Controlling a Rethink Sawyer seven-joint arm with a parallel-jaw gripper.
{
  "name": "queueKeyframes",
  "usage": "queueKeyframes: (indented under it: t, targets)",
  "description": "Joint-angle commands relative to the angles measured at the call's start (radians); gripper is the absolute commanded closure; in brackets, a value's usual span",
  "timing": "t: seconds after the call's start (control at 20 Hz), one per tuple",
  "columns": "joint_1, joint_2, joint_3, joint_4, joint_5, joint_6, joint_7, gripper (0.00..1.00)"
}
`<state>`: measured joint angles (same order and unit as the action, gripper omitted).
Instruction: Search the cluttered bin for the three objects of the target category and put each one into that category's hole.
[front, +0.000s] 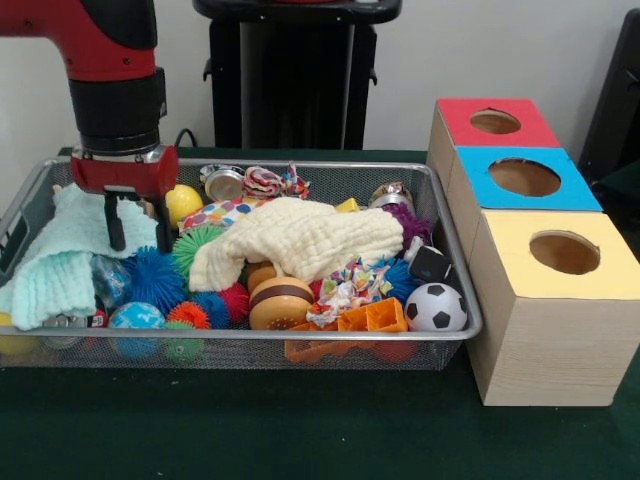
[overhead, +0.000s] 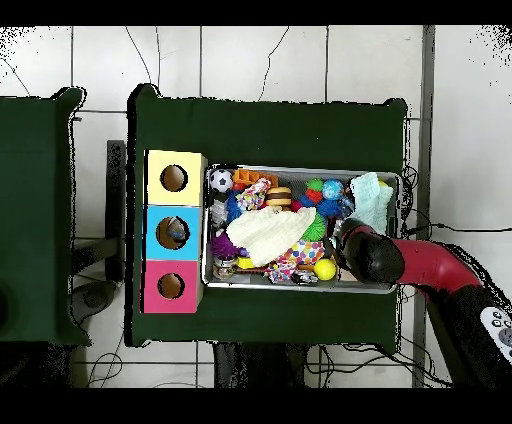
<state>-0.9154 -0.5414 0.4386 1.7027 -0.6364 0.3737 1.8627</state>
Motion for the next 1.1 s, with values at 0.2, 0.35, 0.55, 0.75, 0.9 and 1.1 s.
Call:
queueKeyframes:
  t: [0.2,0.35,0.55,0.75,0.9,1.1]
  targets:
    - [-0.016,0.088,0.067,-0.065,-0.085,0.106,-0.238,0.0]
    - [-0.012,0.085,0.066,-0.062,-0.084,0.107,-0.234,0.0]
    - [-0.013,0.087,0.07,-0.065,-0.082,0.109,-0.237,0.0]
    - [-0.014,0.087,0.071,-0.065,-0.079,0.111,-0.238,0.0]
    - [-0.019,0.082,0.075,-0.056,-0.078,0.111,-0.241,0.0]
    - [-0.033,0.054,0.081,-0.03,-0.07,0.116,-0.243,0.0]
